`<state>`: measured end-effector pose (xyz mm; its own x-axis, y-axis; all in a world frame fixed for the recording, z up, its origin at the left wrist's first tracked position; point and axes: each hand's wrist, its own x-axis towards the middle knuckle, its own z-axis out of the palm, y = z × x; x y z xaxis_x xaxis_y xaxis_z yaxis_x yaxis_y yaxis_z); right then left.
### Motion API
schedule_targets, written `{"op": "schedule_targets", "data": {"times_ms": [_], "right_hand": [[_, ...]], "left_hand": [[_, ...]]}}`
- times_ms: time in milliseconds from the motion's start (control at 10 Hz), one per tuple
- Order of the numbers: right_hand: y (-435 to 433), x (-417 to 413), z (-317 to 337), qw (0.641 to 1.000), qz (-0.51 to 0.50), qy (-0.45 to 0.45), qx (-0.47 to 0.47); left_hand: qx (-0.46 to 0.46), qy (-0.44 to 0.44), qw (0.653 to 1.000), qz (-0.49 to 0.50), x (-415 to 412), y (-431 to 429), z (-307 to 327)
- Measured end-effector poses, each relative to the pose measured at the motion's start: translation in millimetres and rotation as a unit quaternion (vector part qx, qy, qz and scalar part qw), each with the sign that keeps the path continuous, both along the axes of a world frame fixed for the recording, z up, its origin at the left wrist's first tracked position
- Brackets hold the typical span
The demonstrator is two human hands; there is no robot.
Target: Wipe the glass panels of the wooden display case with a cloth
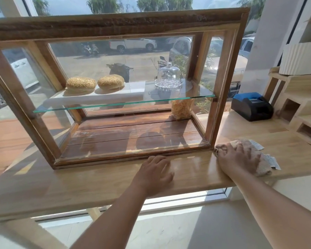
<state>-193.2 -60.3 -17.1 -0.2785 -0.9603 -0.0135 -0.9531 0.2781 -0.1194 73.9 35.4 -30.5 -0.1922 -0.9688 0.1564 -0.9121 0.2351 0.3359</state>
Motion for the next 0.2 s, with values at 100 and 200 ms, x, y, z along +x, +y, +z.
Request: {"op": "schedule_targets", "data": {"times_ms": [100, 200], "right_hand": [[15, 17, -2, 0.998, 0.039, 0.008, -0.041], [37, 47, -6, 0.994, 0.097, -0.018, -0.053]], "left_hand": [[-0.007, -0.009, 1.000, 0.011, 16, 13, 3], [-0.007, -0.043, 0.999, 0.017, 35, 27, 3]]}}
